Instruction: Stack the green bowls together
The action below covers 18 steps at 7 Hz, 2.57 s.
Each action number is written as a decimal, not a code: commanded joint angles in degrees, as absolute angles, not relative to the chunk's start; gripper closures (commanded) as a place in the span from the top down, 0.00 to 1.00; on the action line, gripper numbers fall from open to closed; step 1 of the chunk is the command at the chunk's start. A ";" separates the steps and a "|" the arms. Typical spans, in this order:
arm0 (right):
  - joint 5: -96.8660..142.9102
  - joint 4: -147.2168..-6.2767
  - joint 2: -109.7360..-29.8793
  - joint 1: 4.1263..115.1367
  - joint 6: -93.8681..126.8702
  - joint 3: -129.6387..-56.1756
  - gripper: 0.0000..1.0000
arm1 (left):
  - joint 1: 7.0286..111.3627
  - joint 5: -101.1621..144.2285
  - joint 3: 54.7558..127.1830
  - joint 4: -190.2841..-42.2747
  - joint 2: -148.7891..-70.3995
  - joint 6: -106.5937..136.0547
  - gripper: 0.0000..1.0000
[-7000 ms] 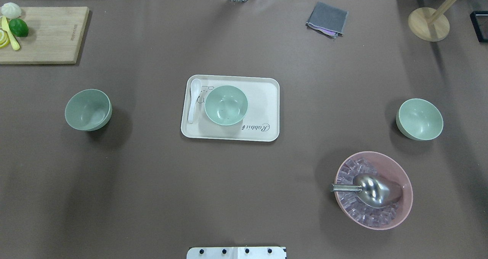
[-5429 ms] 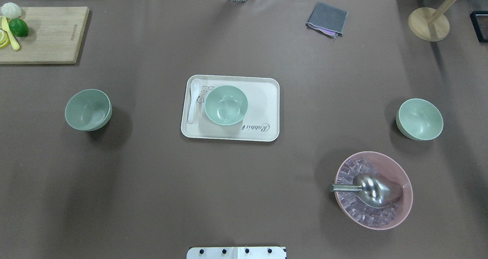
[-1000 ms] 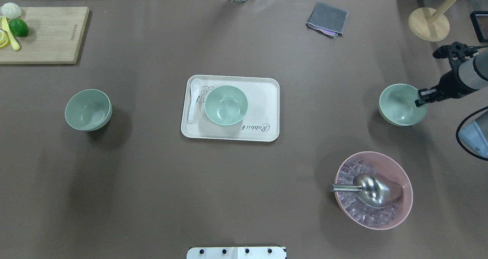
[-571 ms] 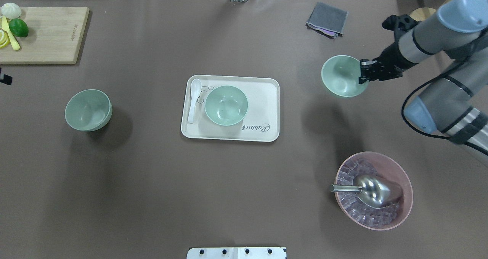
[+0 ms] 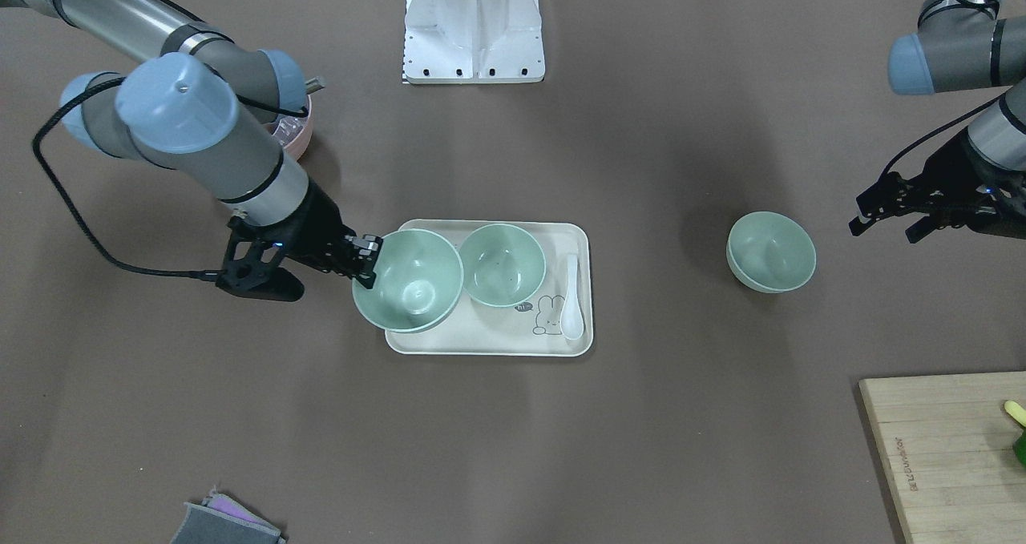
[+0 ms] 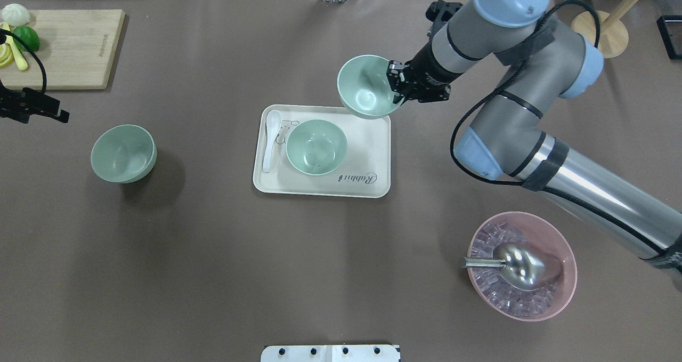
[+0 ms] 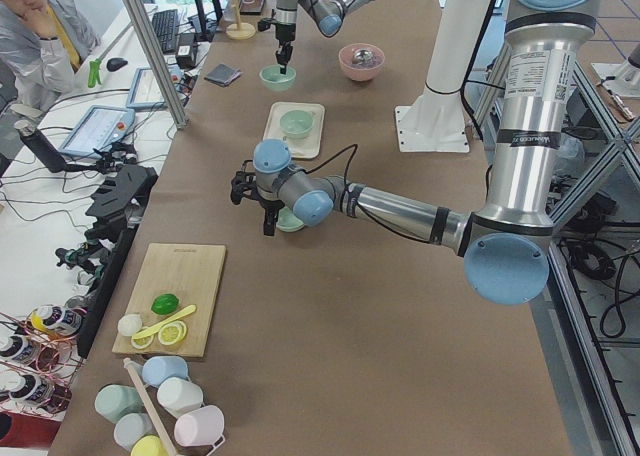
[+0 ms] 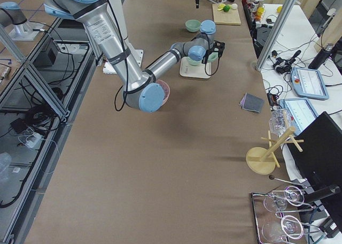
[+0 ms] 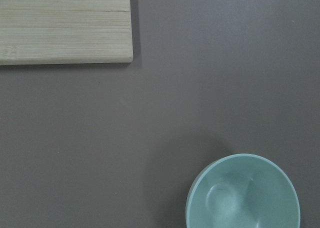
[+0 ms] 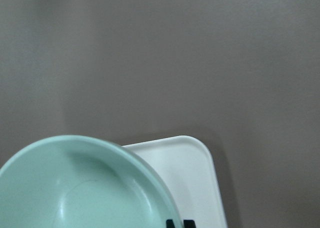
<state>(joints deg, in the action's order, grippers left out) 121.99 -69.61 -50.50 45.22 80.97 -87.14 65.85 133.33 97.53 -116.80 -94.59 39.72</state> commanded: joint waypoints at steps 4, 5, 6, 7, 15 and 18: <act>112.85 -69.43 -44.91 35.60 85.34 -83.67 0.00 | 65.39 133.59 97.56 -116.37 -94.13 44.53 0.98; 112.94 -69.43 -45.09 35.60 85.25 -83.67 0.00 | 65.39 133.59 97.65 -116.37 -94.39 45.43 0.98; 113.03 -69.43 -45.52 35.60 85.25 -83.85 0.00 | 65.39 133.59 97.56 -116.28 -94.48 45.53 0.98; 113.11 -69.43 -45.96 35.60 85.25 -84.28 0.00 | 65.39 133.59 97.56 -116.28 -94.48 45.53 0.98; 116.86 -70.05 -55.41 41.44 83.77 -96.82 1.00 | 59.96 131.67 96.68 -116.10 -96.50 55.28 0.98; 128.22 -70.14 -63.18 52.72 74.12 -99.76 1.00 | 56.51 126.04 93.26 -116.19 -96.50 54.58 0.95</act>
<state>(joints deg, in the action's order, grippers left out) 124.96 -70.16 -60.89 49.45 77.62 -99.36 57.17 127.05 94.45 -116.16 -96.48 54.83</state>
